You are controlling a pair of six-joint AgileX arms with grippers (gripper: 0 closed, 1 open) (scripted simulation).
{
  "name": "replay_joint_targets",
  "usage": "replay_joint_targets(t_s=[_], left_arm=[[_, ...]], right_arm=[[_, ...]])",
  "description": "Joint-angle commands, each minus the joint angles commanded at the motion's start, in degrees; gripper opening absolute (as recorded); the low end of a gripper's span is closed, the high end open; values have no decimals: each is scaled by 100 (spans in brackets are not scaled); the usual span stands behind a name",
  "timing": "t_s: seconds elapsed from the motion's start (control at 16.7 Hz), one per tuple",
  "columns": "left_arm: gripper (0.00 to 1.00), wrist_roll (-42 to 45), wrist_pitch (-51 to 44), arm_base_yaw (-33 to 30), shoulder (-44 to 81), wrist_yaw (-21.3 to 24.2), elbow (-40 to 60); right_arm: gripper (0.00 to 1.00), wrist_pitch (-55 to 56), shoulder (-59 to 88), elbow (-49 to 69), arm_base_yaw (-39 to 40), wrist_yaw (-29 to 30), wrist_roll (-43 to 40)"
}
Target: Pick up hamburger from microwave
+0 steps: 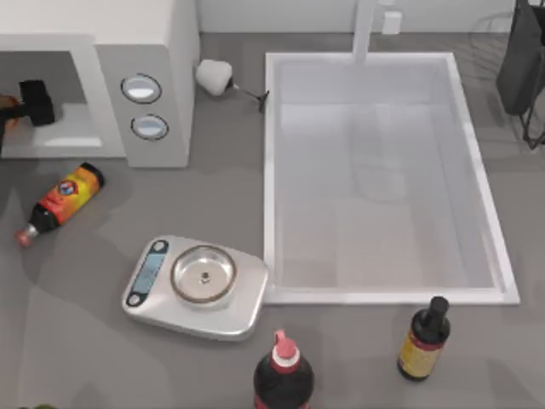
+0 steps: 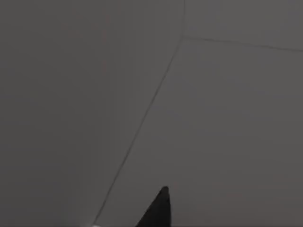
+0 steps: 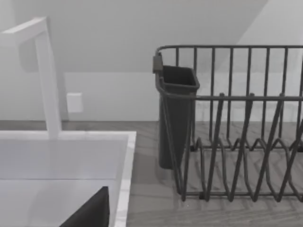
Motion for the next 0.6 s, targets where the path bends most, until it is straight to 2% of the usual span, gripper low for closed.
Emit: replay_joint_targets(t_s=[0.18,0.6], left_arm=[[0,2,-227,0,-228,-3,26],[0,9,-1733,2,-1535,-21,195]], right_arm=[[100,0,0,0,0,0,0],[100,0,0,0,0,0,0]])
